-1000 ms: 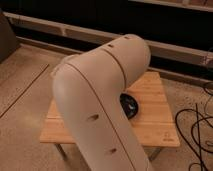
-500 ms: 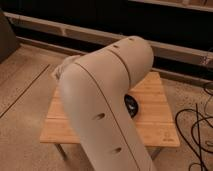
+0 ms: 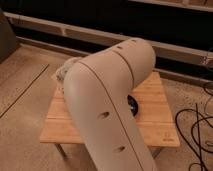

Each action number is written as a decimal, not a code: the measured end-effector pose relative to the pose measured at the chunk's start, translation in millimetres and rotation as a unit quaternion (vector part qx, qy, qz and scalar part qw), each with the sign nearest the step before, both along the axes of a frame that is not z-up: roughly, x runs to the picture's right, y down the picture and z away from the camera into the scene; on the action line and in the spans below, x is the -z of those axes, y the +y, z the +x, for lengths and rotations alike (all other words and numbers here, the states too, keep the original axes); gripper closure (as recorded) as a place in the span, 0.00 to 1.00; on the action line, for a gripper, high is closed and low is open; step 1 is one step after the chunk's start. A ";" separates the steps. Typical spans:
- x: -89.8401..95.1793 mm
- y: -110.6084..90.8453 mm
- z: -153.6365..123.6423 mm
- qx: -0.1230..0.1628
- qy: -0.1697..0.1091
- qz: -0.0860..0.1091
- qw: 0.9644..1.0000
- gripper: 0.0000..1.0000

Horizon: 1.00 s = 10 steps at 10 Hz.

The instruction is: Stand the bottle upright

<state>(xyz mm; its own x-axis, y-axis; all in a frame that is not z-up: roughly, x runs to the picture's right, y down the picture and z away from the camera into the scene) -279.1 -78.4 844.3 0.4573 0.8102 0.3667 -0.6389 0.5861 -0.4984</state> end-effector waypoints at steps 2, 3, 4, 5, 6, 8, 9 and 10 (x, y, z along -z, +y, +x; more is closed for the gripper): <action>-1.2 2.8 1.8 -0.002 0.001 -0.003 1.000 0.59; -1.5 3.7 2.3 -0.003 0.002 -0.004 1.000 0.59; -1.8 4.4 2.8 -0.003 0.003 -0.005 1.000 0.59; -1.8 5.9 3.1 -0.002 0.005 -0.006 1.000 0.54; -2.9 7.9 4.2 -0.001 0.010 -0.006 1.000 0.47; -4.9 11.0 5.2 0.002 0.018 -0.008 1.000 0.39; -5.2 10.5 6.6 0.001 0.018 -0.008 1.000 0.39; -5.3 10.4 7.0 0.000 0.018 -0.008 1.000 0.39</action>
